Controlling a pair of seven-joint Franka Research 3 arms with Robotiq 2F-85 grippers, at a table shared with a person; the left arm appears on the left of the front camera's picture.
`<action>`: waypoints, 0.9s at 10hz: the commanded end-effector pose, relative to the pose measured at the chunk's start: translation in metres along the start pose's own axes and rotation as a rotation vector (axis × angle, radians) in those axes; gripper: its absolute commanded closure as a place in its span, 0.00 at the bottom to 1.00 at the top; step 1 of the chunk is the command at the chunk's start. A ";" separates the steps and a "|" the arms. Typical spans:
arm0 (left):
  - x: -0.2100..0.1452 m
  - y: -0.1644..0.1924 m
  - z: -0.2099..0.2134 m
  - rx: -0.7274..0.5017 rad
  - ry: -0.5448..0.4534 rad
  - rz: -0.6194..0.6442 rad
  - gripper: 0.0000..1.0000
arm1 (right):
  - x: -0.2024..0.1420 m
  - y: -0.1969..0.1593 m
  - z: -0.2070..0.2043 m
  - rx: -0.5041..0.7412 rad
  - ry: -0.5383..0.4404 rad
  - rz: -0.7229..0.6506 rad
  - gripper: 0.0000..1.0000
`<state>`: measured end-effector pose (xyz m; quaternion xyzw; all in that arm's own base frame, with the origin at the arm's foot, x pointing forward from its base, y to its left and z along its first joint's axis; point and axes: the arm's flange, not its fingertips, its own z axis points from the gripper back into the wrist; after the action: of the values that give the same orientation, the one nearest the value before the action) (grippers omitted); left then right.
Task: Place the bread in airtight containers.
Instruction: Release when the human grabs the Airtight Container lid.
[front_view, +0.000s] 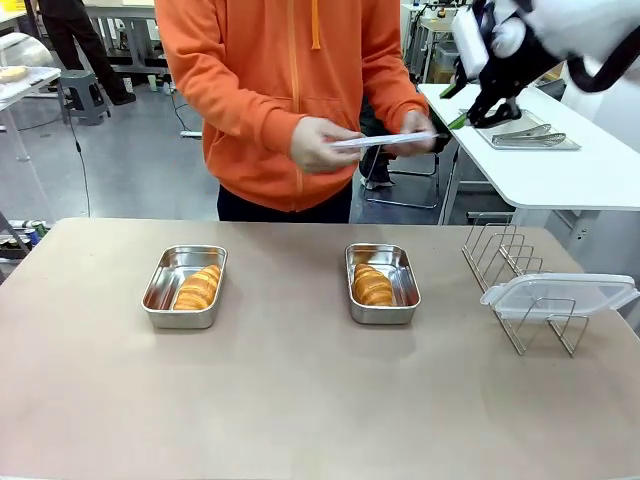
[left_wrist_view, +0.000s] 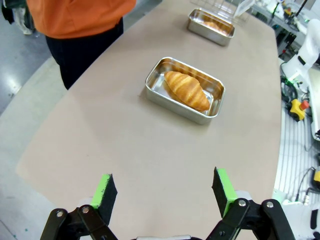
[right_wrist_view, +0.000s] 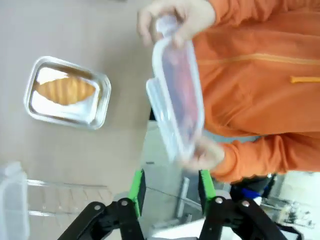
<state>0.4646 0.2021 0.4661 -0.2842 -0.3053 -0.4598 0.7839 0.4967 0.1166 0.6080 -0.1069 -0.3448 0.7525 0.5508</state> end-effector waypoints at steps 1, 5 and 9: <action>0.003 -0.002 0.000 0.005 0.013 0.013 0.00 | -0.031 -0.006 0.041 0.025 -0.170 -0.295 0.07; 0.003 -0.002 0.000 0.005 0.013 0.013 0.00 | -0.171 0.065 0.064 0.277 -0.443 -0.740 0.00; 0.003 -0.002 0.000 0.005 0.013 0.013 0.00 | -0.222 0.139 0.084 0.302 -0.449 -0.896 0.00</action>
<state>0.4641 0.2032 0.4664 -0.2836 -0.3058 -0.4590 0.7845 0.4322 -0.1537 0.5226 0.2988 -0.3498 0.4955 0.7368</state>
